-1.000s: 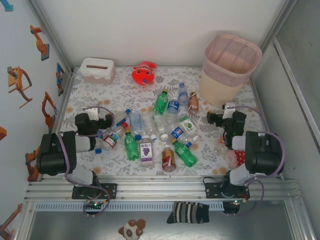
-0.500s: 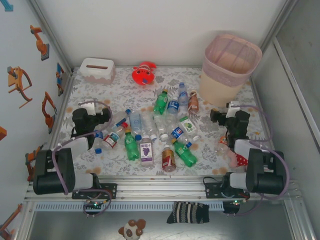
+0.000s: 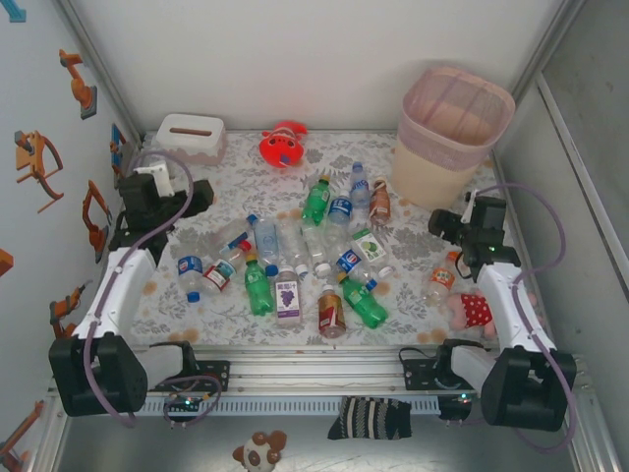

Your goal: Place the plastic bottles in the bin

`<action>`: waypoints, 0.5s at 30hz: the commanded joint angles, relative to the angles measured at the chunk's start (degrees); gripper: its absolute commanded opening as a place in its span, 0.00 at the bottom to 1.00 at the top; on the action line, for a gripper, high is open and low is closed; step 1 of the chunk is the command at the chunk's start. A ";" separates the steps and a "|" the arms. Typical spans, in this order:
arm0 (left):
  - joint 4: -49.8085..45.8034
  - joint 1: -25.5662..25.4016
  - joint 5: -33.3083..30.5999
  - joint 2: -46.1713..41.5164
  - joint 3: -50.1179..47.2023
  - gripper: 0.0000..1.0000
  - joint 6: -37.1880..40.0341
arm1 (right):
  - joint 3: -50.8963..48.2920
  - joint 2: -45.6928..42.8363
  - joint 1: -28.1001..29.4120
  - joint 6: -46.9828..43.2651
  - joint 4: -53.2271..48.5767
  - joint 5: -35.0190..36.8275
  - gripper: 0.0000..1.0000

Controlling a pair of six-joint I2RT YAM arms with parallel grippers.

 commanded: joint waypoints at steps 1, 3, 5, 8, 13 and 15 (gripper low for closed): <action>-15.64 -0.21 4.73 -0.38 6.18 0.97 2.81 | 1.48 0.50 -0.39 5.55 -15.42 2.17 0.86; -20.29 -0.12 6.85 0.68 9.40 0.97 7.05 | 0.91 1.20 -0.39 6.34 -17.25 2.50 0.86; -23.95 -0.12 9.04 2.14 11.94 0.97 11.24 | -0.11 1.86 -0.36 7.38 -18.05 2.78 0.86; -24.47 -0.12 11.80 2.50 11.37 0.97 15.58 | -0.80 3.73 -0.41 7.95 -17.88 1.93 0.87; -21.56 0.10 12.08 2.54 9.62 0.97 14.79 | -0.89 9.45 -0.37 8.91 -17.03 0.38 0.84; -18.39 0.47 13.11 2.04 7.95 0.97 12.92 | -1.36 11.08 -0.42 9.12 -16.11 -0.13 0.83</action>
